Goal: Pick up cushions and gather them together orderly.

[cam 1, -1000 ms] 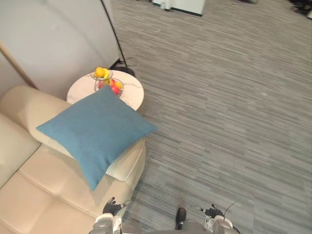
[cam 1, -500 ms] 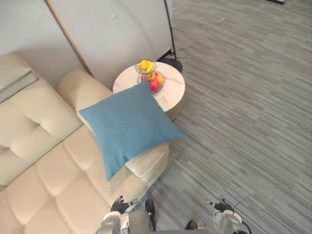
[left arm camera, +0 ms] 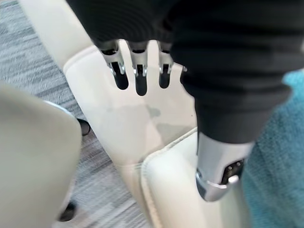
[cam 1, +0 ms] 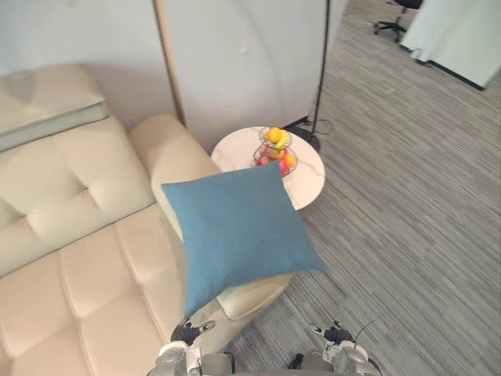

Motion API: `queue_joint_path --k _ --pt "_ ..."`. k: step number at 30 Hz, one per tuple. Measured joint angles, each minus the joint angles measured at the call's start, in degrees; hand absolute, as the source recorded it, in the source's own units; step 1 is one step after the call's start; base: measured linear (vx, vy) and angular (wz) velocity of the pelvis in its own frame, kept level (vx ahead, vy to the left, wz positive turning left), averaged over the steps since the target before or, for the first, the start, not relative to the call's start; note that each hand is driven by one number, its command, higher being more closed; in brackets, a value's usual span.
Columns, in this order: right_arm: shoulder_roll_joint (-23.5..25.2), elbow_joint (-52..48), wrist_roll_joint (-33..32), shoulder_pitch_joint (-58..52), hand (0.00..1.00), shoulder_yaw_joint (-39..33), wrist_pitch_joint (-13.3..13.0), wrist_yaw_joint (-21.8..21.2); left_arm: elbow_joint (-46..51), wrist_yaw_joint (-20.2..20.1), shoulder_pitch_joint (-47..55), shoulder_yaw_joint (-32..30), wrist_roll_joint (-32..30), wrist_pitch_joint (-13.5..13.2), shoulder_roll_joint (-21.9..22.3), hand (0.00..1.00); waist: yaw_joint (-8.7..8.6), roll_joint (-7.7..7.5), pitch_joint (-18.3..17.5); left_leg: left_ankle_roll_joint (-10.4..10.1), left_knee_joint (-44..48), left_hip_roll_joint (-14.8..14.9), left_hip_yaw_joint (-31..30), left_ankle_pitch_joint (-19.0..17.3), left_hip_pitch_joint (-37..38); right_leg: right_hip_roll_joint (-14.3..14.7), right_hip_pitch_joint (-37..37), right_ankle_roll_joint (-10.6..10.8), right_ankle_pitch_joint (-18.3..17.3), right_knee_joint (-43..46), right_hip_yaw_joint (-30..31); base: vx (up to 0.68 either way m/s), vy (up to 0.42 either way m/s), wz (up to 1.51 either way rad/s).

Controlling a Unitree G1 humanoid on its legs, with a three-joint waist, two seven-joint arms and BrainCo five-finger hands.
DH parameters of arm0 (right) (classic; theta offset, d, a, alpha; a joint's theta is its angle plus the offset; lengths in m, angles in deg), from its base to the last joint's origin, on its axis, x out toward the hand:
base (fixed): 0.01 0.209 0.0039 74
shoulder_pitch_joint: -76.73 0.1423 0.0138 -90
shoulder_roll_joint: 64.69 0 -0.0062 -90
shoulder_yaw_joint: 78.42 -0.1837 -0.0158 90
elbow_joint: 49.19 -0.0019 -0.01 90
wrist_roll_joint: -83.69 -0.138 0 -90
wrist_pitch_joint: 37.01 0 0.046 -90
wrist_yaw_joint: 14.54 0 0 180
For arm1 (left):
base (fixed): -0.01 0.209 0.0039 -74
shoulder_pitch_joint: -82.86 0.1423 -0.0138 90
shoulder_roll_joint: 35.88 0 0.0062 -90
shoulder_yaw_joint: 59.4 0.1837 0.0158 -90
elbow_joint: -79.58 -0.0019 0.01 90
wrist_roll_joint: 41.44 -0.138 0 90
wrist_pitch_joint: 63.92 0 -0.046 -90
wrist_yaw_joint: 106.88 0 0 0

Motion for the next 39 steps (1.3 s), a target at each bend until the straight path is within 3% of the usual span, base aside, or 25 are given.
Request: queue_joint_path --k 1,2,6,7,9,13,18,24,29,32,39 --pt "0.21 0.03 0.0 -0.57 0.0 -0.28 0.04 0.07 0.0 0.01 0.06 -0.04 0.04 0.0 -0.34 0.0 -0.24 -0.82 -0.29 -0.77 0.94 -0.85 -2.02 -0.52 -0.34 -0.32 0.36 -1.12 3.4 -1.63 -0.12 0.2 -0.417 1.25" --pt "0.18 0.4 0.02 -0.91 0.0 -0.97 0.07 0.16 -0.11 0.16 0.13 -0.85 0.07 -0.04 -0.21 0.0 -0.11 -1.71 -1.17 -1.62 1.78 -1.27 -4.57 -1.23 -0.72 -1.2 1.66 -1.08 0.96 -2.22 -1.78 0.18 -0.362 0.97" --pt "-1.42 0.22 0.01 -0.44 0.0 -2.14 -0.07 0.21 -0.9 0.55 0.28 -1.99 0.2 -0.07 2.57 0.0 -0.16 2.39 -2.79 -3.76 0.06 1.94 -9.25 -0.39 -2.64 1.23 3.68 -2.65 1.11 -6.65 -8.07 0.1 -0.27 0.67" --pt "-1.6 0.42 0.0 -0.58 0.0 -2.6 0.01 0.24 -0.91 0.56 0.25 -1.98 0.27 -0.08 2.87 0.0 -0.23 2.82 -3.07 -4.4 -0.57 2.49 -10.04 0.03 -2.58 1.67 4.48 -2.94 1.23 -7.6 -9.46 0.09 -0.189 0.75" --pt "-1.83 0.59 -0.11 -0.67 0.0 -4.47 0.0 0.37 -1.08 0.61 0.07 -1.97 0.96 -0.07 2.88 0.0 -0.52 2.31 -2.85 -5.34 -1.42 3.12 -9.16 2.14 -2.85 1.51 6.72 -3.19 1.3 -9.32 -12.92 0.02 -0.13 0.76" --pt "-3.07 2.48 -1.18 -0.82 0.0 -9.84 -0.07 1.11 -1.13 1.05 -0.39 -2.01 1.2 -0.09 2.39 0.0 -1.57 1.23 -3.13 -3.73 -4.54 4.15 4.22 5.51 -4.32 -0.04 7.48 -3.55 1.57 -10.96 -18.29 -0.04 -0.025 0.74" --pt "-4.92 2.35 -2.22 -0.88 0.0 -15.51 0.04 1.24 -1.19 1.79 0.91 -6.34 1.13 0.02 -3.41 0.0 -1.87 -0.55 -3.26 -3.54 -9.1 2.95 4.9 8.09 -1.9 -0.32 9.13 -3.24 3.05 -13.54 -18.34 -0.01 0.046 0.08" --pt "-14.28 -3.83 -2.2 -0.94 0.0 -19.55 -0.12 1.23 5.91 2.65 1.4 -13.91 1.2 -0.49 -11.08 0.0 -2.12 0.87 -4.25 -3.05 -16.56 2.17 5.01 11.92 0.66 -0.41 9.17 -2.97 3.56 -14.67 -18.27 -0.03 0.017 0.03" --pt "-16.41 -14.5 -2.17 0.09 0.0 -16.0 -0.84 1.19 14.86 2.8 1.5 -15.63 3.86 -2.26 -11.73 0.0 -2.17 1.22 -4.44 -2.93 -16.83 2.12 5.09 12.03 0.45 -0.23 9.14 -3.01 3.94 -15.53 -18.11 0.01 0.001 0.0" --pt "-16.08 -18.83 -3.14 3.52 0.0 -9.99 -1.78 0.64 21.26 4.09 1.11 -14.33 7.66 -3.07 -10.21 0.0 -2.33 1.31 -4.5 -2.96 -16.81 2.17 5.18 12.0 0.53 0.0 9.21 -3.05 4.53 -16.58 -18.11 0.06 0.002 -0.02" --pt "-13.33 -20.37 -6.59 8.58 0.0 0.86 -2.07 -2.01 24.79 4.96 -1.09 -4.23 9.83 -3.91 -6.79 0.0 -2.26 1.67 -4.66 -2.96 -16.79 1.86 5.31 12.0 0.31 -0.05 9.48 -3.08 4.96 -17.66 -18.12 0.03 0.005 0.0"
